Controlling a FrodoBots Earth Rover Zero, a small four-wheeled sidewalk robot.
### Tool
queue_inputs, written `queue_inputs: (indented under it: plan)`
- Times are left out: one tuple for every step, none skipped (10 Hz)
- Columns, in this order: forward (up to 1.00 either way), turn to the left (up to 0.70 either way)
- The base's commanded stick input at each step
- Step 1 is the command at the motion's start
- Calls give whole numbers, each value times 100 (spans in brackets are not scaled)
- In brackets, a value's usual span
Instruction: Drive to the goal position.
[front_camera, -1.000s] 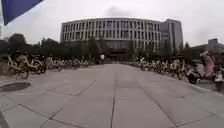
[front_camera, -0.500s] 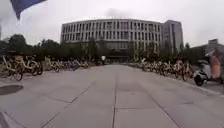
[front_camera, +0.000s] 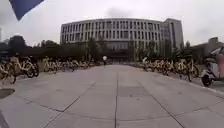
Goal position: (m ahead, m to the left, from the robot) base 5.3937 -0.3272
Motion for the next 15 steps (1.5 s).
queue_inputs:
  plan:
    - [60,1]
    - [60,1]
    - [60,1]
    - [60,1]
    - [60,1]
    - [60,1]
    - [60,1]
    - [60,1]
    - [60,1]
    - [60,1]
    - [60,1]
    - [60,1]
    - [60,1]
    - [60,1]
    - [60,1]
